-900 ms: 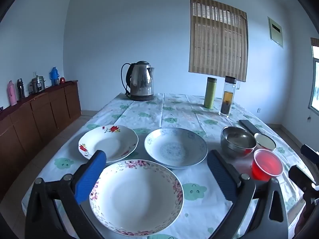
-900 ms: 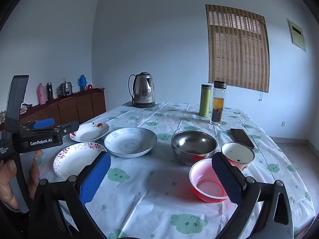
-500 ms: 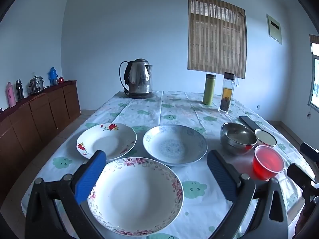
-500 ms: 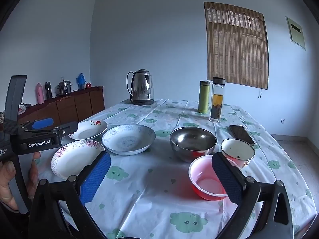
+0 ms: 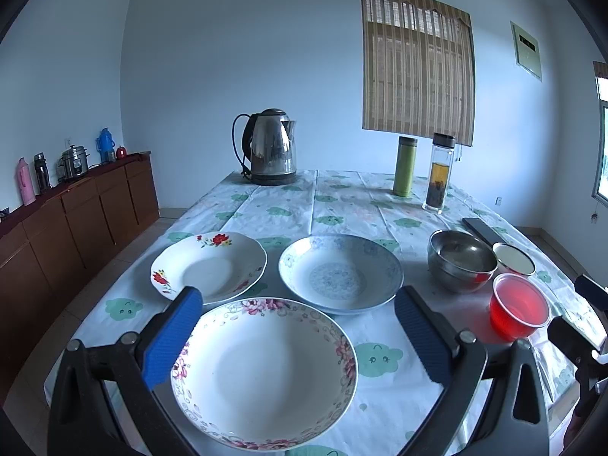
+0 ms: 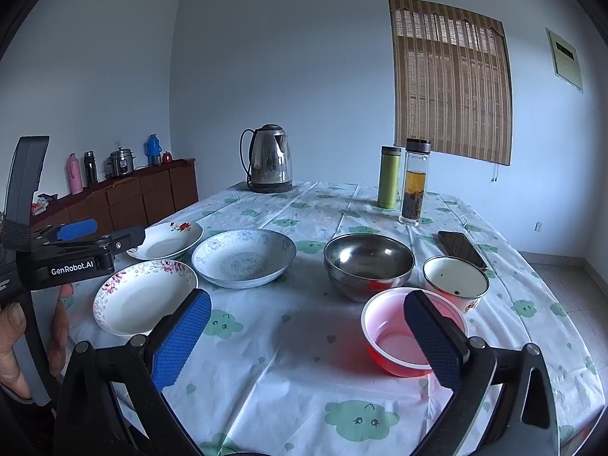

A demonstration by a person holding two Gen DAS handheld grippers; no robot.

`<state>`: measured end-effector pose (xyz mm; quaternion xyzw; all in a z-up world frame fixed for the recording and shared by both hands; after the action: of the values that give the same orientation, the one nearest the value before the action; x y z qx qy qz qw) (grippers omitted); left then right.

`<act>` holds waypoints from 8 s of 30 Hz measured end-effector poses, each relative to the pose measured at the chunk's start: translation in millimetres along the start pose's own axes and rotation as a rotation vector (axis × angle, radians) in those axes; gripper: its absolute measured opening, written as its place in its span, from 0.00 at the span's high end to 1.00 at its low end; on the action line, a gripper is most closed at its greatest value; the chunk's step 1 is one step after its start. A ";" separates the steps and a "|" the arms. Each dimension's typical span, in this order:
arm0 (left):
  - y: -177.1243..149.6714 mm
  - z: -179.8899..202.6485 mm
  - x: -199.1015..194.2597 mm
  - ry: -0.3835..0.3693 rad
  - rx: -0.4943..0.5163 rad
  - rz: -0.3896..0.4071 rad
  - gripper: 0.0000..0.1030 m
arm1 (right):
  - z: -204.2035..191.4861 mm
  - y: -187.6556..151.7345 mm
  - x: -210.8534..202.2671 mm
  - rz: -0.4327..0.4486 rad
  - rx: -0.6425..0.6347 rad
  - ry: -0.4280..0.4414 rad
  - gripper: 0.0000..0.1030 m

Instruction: Organize plates and bowls

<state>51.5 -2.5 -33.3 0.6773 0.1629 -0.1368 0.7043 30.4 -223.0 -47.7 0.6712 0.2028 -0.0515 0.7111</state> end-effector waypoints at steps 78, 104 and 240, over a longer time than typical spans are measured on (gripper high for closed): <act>-14.5 -43.1 22.8 0.054 -0.070 -0.046 0.00 | -33.6 -2.8 59.4 -0.091 -0.004 0.098 0.01; -65.1 -106.8 70.1 0.121 -0.171 -0.278 0.55 | -128.7 -23.3 155.5 -0.360 -0.134 0.368 0.44; 51.0 -6.1 196.3 0.035 -0.053 -0.091 0.75 | -38.0 40.6 232.3 -0.235 0.001 0.154 0.76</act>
<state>250.9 11.4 -68.5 0.6526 0.2097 -0.1525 0.7120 248.1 -135.9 -93.6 0.6452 0.3337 -0.0829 0.6823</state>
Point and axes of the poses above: each gripper's, at about its wrist camera, not at the fingertips, and x roughly the way its jaws point, z to its right, y to its top, the point moved 5 cm from there along x, roughly the way its jaws point, and after that the axes turned 2 degrees about z, right-handed, at the moved point
